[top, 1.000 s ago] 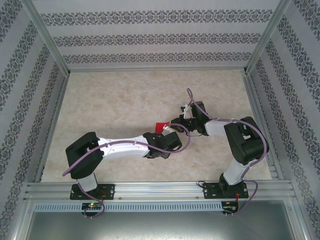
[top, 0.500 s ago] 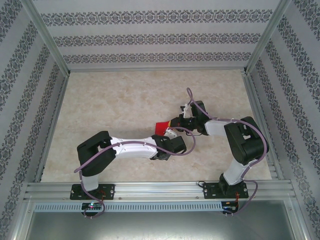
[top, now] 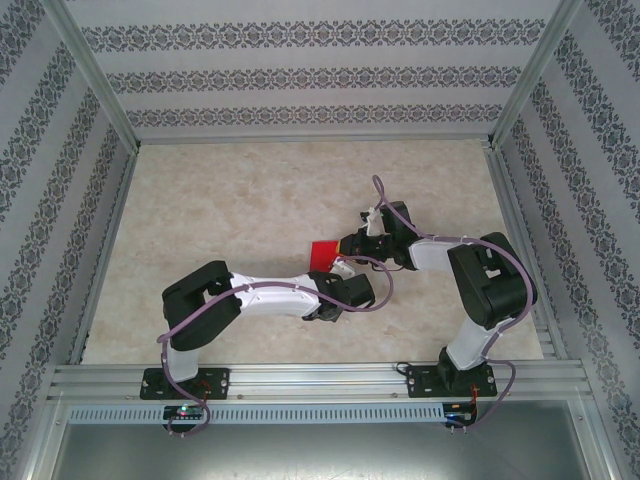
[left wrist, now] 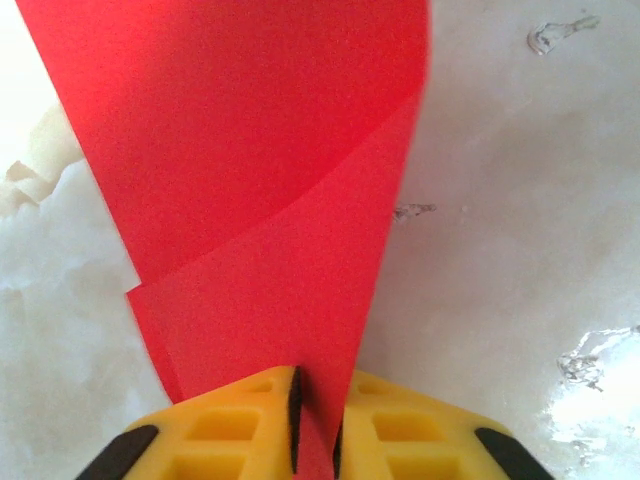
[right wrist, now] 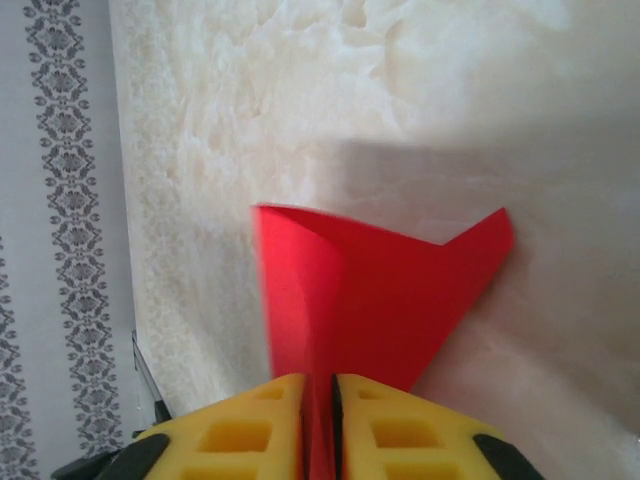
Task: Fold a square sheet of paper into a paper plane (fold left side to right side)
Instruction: Fold the wing for the fifth time at the center of the table.
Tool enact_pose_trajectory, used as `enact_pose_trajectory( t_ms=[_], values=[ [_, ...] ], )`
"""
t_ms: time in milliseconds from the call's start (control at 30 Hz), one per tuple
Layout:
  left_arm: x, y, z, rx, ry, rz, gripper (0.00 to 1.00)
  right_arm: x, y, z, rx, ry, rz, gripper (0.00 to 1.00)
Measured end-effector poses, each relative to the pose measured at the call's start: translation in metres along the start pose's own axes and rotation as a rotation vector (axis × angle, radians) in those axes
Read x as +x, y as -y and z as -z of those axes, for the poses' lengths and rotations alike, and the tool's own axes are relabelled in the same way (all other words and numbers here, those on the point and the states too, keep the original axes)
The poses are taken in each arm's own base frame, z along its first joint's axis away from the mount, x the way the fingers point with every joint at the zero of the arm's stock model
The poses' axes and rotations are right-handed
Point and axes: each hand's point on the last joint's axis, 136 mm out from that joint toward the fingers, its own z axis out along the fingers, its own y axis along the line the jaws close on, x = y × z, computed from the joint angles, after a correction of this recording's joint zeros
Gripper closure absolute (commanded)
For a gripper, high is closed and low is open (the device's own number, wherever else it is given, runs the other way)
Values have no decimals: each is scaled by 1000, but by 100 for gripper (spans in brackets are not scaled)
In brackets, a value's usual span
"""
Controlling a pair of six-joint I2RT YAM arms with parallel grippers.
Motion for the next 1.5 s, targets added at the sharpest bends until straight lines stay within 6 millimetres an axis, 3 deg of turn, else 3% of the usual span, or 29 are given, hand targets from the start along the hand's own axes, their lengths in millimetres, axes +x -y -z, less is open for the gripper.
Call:
enact_pose_trajectory(
  t_ms=[200,400,533,633,933,1300,1500],
  values=[
    [0,2,0,26,-8,10,93,0,1,7,25,5,14,56],
    [-6,-2,5,116,-12,80,93,-18,-11,52,107,124,100,36],
    [-16,-6,9,215,-2,159,93,-28,-19,83,153,212,158,31],
    [-21,-7,9,301,0,223,94,-28,-16,93,170,240,167,31],
    [-22,-13,-3,548,-5,443,94,10,19,70,191,149,97,35],
    [-38,-14,0,799,37,634,95,27,10,27,142,74,110,36],
    [-44,-13,5,882,57,687,96,25,7,11,109,77,93,36]
  ],
)
